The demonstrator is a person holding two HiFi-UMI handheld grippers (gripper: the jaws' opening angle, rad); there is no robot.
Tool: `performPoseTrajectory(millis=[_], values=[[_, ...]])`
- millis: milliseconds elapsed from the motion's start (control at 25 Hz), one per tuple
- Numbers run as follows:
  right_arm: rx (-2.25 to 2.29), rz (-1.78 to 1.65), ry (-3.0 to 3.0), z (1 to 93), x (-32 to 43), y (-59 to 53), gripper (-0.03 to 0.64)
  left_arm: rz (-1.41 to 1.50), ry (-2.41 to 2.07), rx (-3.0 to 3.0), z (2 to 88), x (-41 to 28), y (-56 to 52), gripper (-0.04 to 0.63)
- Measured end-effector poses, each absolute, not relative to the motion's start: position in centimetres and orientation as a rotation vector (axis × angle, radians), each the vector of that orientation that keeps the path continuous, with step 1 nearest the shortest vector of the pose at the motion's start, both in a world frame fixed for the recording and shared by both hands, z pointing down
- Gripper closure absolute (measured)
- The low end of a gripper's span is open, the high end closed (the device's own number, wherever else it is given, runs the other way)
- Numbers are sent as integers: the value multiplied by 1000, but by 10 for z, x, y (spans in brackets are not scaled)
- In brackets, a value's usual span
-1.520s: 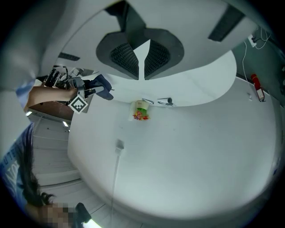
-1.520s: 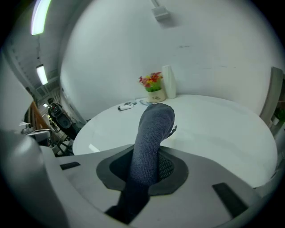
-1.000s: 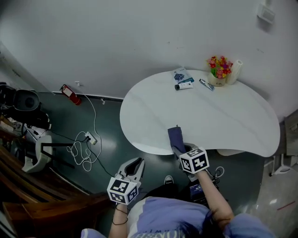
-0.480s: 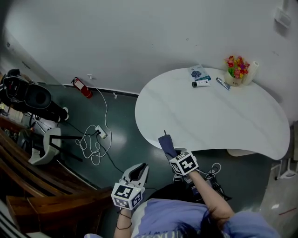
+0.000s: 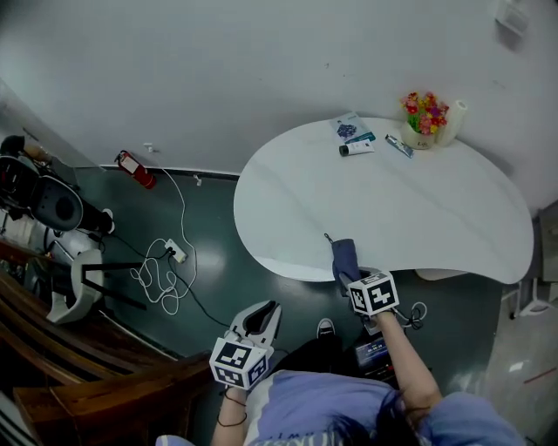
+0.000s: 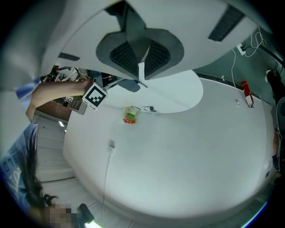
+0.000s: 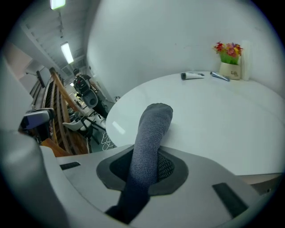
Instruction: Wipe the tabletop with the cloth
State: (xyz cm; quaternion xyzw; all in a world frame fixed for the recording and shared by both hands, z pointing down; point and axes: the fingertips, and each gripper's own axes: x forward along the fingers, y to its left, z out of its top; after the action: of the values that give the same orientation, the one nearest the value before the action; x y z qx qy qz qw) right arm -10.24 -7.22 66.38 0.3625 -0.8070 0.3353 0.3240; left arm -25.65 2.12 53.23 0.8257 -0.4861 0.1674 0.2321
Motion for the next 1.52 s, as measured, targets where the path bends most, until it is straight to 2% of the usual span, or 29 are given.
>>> performPoseTrajectory(millis=[400, 1000, 1280, 1520], values=[[1305, 987, -1972, 655, 54, -88, 546, 465, -1230, 2358, 524, -199, -6, 561], [1589, 1070, -1782, 648, 286, -48, 546, 485, -1082, 2462, 509, -31, -15, 561], [1619, 1089, -1744, 652, 359, -20, 546, 495, -1076, 2464, 510, 29, 3, 561], [1600, 1069, -1787, 647, 381, -11, 546, 484, -1096, 2451, 513, 60, 18, 561]])
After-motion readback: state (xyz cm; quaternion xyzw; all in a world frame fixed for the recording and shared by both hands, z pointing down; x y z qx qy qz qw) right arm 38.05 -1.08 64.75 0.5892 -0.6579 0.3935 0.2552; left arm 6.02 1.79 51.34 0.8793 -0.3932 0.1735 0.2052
